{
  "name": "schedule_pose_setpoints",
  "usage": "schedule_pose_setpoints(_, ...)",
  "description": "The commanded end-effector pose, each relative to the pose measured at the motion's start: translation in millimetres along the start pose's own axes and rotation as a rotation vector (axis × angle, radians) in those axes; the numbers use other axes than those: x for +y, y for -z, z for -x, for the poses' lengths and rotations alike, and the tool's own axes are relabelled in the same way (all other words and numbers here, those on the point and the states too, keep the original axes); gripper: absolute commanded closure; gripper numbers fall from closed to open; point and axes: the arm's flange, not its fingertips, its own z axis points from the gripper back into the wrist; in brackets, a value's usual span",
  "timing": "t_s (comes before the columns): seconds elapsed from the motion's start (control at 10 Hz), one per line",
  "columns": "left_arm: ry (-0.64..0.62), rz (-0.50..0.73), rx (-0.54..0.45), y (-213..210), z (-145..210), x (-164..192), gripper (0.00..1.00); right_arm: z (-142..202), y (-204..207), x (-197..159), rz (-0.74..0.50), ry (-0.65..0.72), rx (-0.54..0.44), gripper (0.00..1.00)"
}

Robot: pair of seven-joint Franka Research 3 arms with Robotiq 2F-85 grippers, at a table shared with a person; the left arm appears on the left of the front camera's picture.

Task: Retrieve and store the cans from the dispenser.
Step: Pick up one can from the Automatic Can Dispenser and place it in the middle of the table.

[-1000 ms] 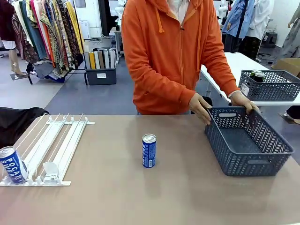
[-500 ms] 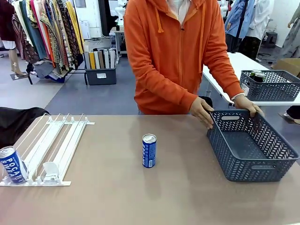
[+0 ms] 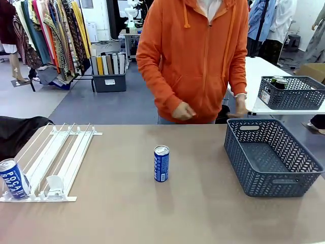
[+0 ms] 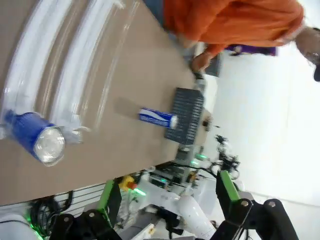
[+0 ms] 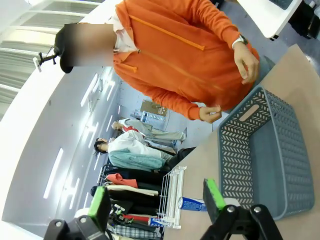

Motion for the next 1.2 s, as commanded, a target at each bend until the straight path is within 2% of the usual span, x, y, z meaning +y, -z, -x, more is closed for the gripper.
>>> schedule_pose_setpoints(0.0, 0.055, -0.364, 0.036, 6.0, 3.9, -25.2, 0.00, -1.9, 2.9, 2.0, -0.028, -0.013, -0.020, 0.00)
schedule_pose_setpoints(0.1, 0.172, -0.598, 0.059, 12.6, 7.1, -41.4, 0.00, -1.9, 2.9, 2.0, -0.028, -0.013, -0.020, 0.00)
schedule_pose_setpoints(0.2, 0.201, -0.894, 0.069, 28.3, 11.3, -54.8, 0.00, -1.9, 2.9, 2.0, -0.028, -0.013, -0.020, 0.00)
schedule_pose_setpoints(0.3, 0.193, -1.080, 0.086, 43.7, 13.1, -64.8, 0.00, -1.9, 2.9, 2.0, -0.028, -0.013, -0.020, 0.00)
schedule_pose_setpoints(0.4, 0.183, -1.181, 0.082, 58.2, 12.1, -73.7, 0.00, -1.9, 2.9, 2.0, -0.028, -0.013, -0.020, 0.00)
schedule_pose_setpoints(0.5, 0.201, -1.222, 0.078, 68.7, 7.3, -80.6, 0.00, -1.9, 2.9, 2.0, -0.028, -0.013, -0.020, 0.00)
schedule_pose_setpoints(0.6, 0.118, -0.825, 0.012, 49.4, 13.3, -70.2, 0.00, -1.9, 2.9, 2.0, -0.028, -0.013, -0.020, 0.00)
schedule_pose_setpoints(0.9, 0.118, -0.825, 0.012, 49.4, 13.3, -70.2, 0.00, -1.9, 2.9, 2.0, -0.028, -0.013, -0.020, 0.00)
schedule_pose_setpoints(1.0, 0.110, -0.903, 0.015, 55.0, 10.8, -75.0, 0.00, -1.9, 2.9, 2.0, -0.028, -0.013, -0.020, 0.00)
schedule_pose_setpoints(1.1, 0.190, -0.942, -0.001, 77.5, 14.8, -63.2, 0.00, -1.9, 2.9, 2.0, -0.028, -0.013, -0.020, 0.00)
